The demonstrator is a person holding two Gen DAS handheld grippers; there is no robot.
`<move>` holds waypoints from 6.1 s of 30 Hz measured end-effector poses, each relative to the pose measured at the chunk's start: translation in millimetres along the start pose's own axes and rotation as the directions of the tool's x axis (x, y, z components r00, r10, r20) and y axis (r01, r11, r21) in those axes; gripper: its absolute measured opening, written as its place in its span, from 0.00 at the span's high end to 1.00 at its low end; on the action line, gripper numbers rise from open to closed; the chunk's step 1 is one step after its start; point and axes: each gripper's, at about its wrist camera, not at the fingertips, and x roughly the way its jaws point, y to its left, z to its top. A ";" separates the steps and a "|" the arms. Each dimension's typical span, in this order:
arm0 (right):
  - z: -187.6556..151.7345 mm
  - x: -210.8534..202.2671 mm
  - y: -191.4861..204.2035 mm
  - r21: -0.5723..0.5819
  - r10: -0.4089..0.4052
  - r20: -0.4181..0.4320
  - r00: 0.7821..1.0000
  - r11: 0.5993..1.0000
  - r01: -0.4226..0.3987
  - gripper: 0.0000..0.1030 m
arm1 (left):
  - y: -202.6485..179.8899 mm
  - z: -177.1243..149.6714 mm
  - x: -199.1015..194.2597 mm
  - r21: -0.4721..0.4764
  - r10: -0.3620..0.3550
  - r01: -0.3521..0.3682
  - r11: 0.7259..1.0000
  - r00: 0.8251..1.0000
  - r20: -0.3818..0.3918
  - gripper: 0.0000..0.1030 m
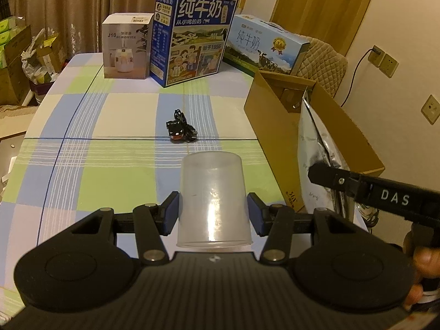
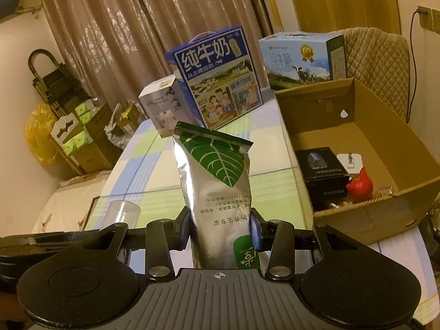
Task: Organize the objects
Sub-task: 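Carry the plastic cup and leaf pouch with both tools toward the cardboard box, then lower the cup and pouch with both tools into the cardboard box, then open the left tool releasing the cup while the right tool releases the pouch, then move both open tools back over the table toward the black cable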
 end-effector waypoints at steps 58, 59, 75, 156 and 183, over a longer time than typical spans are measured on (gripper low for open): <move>91.1 -37.5 -169.0 0.080 -0.204 0.094 0.974 0.977 0.197 0.62 | -164.6 73.2 105.0 0.145 -0.192 0.197 0.970 0.980 -0.050 0.54; 92.0 -36.0 -169.9 0.080 -0.204 0.092 0.975 0.977 0.197 0.62 | -165.9 74.0 106.9 0.147 -0.192 0.198 0.969 0.980 -0.052 0.54; 115.4 -16.0 -188.4 0.102 -0.175 0.068 0.982 0.981 0.168 0.62 | -180.4 99.4 138.9 0.135 -0.200 0.208 0.969 0.977 -0.070 0.54; 113.7 -8.4 -178.2 0.158 -0.132 0.007 0.991 0.979 0.129 0.36 | -110.6 94.6 107.2 0.066 -0.059 0.059 0.996 0.998 -0.002 0.13; 43.1 -69.1 -85.1 -0.026 -0.199 0.065 0.978 0.979 0.201 0.36 | -68.7 47.9 -3.6 0.102 0.037 -0.052 0.993 0.988 0.149 0.01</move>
